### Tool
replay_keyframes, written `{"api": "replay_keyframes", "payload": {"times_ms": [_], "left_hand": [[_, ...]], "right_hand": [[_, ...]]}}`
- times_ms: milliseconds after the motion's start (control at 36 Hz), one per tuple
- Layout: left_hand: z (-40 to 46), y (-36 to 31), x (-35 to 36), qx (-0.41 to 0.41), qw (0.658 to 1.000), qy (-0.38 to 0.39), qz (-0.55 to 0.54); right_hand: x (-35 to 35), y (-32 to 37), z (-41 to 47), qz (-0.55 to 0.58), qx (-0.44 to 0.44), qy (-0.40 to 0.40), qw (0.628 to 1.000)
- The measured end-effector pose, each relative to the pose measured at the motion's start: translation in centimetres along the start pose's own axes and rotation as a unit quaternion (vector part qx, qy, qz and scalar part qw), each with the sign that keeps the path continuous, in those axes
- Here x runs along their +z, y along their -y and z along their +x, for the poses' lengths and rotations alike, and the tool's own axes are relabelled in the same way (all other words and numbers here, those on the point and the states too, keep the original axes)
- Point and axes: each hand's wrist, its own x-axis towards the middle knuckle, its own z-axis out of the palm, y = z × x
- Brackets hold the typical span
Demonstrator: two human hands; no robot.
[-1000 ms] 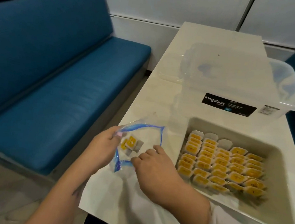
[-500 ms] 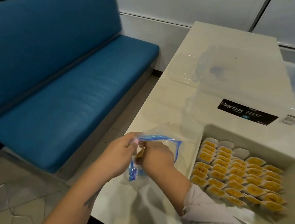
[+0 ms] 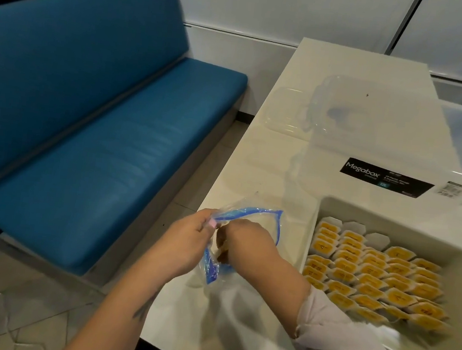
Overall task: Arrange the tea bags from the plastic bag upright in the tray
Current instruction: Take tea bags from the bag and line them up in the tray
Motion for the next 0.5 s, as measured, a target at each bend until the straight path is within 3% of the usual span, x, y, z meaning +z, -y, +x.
{"api": "replay_keyframes", "payload": {"times_ms": [111,278,389,500], "left_hand": [[0.0,0.1,0.1,0.003,1.000,-0.005,0.014],[0.4,0.5,0.7,-0.008,0.999,-0.036,0.037],[0.5,0.6,1.4,-0.009,0.998,-0.045,0.035],[0.6,0.6,2.4,-0.013,0.997,-0.043,0.062]], "right_hand": [[0.3,0.0,-1.1,-0.023,-0.039,-0.087,0.995],[-1.1,-0.8,-2.8,0.001,-0.059,-0.106,0.993],[-3.1,-1.9,-4.4,0.087,-0.033,-0.105,0.990],[-4.0,-3.9,-6.4,0.247,-0.020,-0.172,0.953]]}}
